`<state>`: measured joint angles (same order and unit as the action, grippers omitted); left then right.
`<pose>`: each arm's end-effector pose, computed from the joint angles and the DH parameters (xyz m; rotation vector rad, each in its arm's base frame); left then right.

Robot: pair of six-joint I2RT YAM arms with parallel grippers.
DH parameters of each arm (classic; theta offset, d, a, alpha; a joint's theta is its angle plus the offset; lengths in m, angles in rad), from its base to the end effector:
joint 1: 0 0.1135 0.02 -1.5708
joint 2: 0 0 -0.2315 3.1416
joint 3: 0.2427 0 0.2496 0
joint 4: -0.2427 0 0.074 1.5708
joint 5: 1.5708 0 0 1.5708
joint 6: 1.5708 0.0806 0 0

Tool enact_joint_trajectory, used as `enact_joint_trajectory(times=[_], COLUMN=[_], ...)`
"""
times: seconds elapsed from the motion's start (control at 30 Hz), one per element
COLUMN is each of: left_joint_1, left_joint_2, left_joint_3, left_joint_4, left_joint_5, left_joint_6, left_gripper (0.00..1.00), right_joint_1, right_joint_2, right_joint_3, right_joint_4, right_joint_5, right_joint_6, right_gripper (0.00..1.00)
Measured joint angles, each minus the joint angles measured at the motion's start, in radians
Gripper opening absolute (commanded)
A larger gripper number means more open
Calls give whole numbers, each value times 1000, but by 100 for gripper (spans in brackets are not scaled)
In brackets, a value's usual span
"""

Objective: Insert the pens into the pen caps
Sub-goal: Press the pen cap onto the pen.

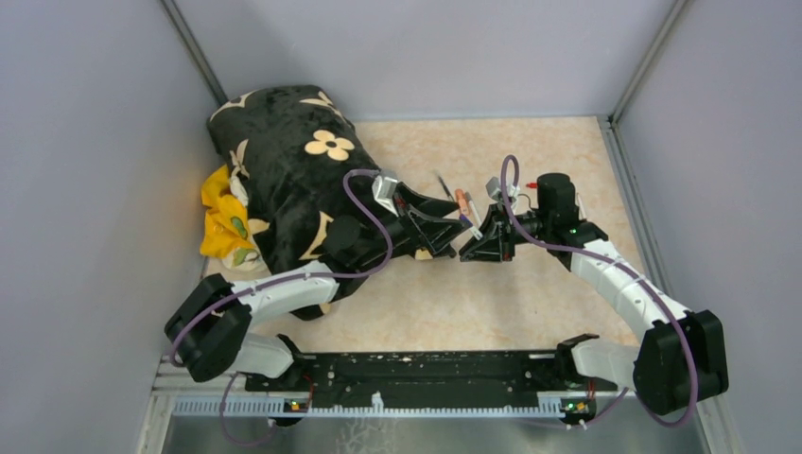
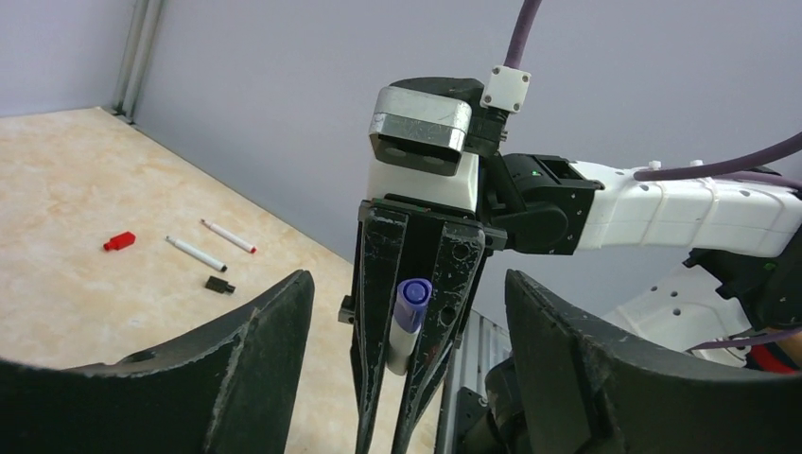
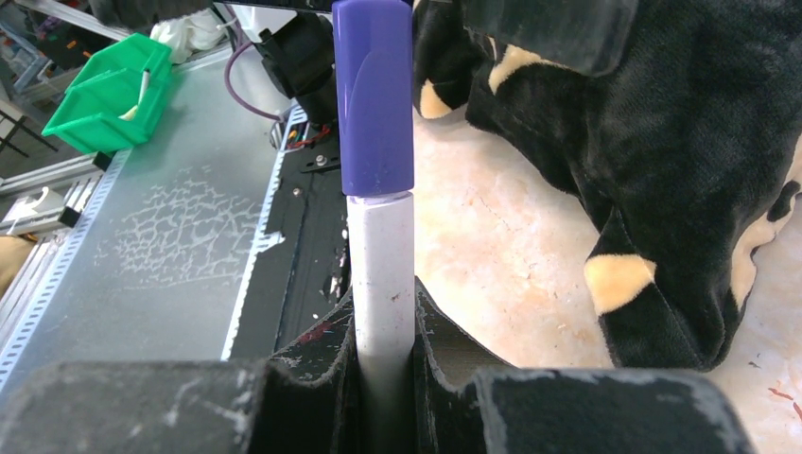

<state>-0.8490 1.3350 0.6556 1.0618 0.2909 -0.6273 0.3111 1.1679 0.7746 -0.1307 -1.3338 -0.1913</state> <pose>0.2023 -0.2648 0.2895 0.4272 1.2707 -1.4468 0.2202 0.1531 0.2425 -1.2081 1.5013 1.4393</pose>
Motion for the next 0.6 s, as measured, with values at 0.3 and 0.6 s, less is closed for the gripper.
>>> enact_joint_trajectory(times=[0.3,0.6], left_joint_1=[0,0], left_joint_2=[95,133], left_joint_3=[56,84], left_joint_4=[70,101], left_joint_5=[49,78], left_joint_6=[-56,-85], left_gripper=[58,38], right_joint_1=[1,1], right_joint_2=[0,0], right_joint_3=[0,0], right_joint_4=[0,0], right_joint_5=[0,0], right_joint_6=[0,0], right_gripper=[0,0])
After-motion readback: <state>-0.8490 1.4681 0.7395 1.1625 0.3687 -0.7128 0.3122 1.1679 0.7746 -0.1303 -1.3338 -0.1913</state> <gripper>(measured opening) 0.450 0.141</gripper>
